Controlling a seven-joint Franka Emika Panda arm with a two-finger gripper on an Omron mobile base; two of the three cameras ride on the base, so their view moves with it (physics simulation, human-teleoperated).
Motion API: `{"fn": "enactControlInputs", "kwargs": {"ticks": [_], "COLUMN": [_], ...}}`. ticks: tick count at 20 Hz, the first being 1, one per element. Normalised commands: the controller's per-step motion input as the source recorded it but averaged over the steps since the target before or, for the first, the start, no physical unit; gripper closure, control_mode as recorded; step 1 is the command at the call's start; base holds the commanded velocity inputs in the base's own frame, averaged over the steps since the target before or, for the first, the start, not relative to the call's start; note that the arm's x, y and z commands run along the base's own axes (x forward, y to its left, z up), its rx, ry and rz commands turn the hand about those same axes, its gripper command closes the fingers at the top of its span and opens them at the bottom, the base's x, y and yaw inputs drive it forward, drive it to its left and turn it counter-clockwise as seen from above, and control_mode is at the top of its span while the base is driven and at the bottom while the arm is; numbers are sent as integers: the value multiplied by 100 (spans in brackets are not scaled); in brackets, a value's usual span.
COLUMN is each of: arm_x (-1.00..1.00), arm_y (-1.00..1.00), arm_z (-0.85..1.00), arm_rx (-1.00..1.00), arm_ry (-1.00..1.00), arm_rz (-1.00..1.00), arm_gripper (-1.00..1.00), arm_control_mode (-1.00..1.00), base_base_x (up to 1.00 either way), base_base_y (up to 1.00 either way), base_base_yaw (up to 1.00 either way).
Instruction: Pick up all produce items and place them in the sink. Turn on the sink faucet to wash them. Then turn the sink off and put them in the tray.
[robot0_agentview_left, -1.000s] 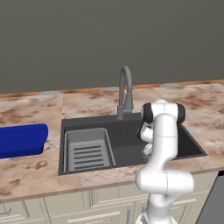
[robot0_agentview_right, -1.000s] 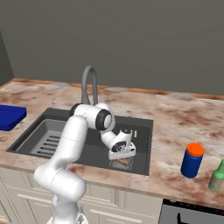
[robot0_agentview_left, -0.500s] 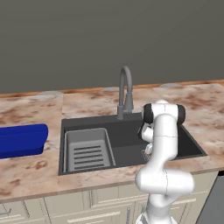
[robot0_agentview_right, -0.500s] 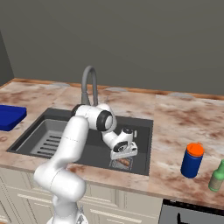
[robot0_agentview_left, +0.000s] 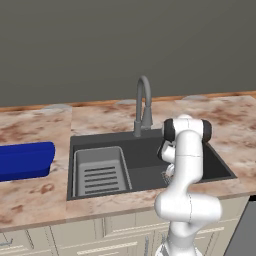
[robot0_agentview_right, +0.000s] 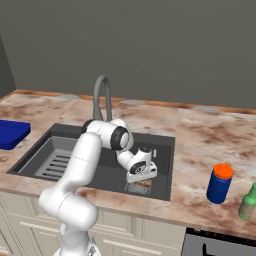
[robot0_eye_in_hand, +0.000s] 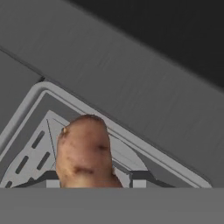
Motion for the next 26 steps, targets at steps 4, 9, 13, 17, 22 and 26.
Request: {"fn": "enactControlInputs", "kwargs": {"ticks": [4, 9, 13, 17, 22, 26], "arm_x": [0, -7, -13, -12, -15, -19], "arm_y": [2, 0, -1, -4, -2, 0], "arm_z": [-5, 9, 42, 48, 54, 60], "arm_rx": [-1, 0, 0, 0, 0, 0], "arm_ry": [1, -3, -5, -4, -2, -3], "arm_rz": [0, 0, -3, -2, -2, -4], "arm_gripper": [100, 100, 100, 100, 100, 100], "arm_control_mode": [-100, -100, -100, -100, -100, -100], "base_base_x": [0, 0, 0, 0, 0, 0], "base_base_y": [0, 0, 0, 0, 0, 0], "base_base_yaw": [0, 0, 0, 0, 0, 0]}}
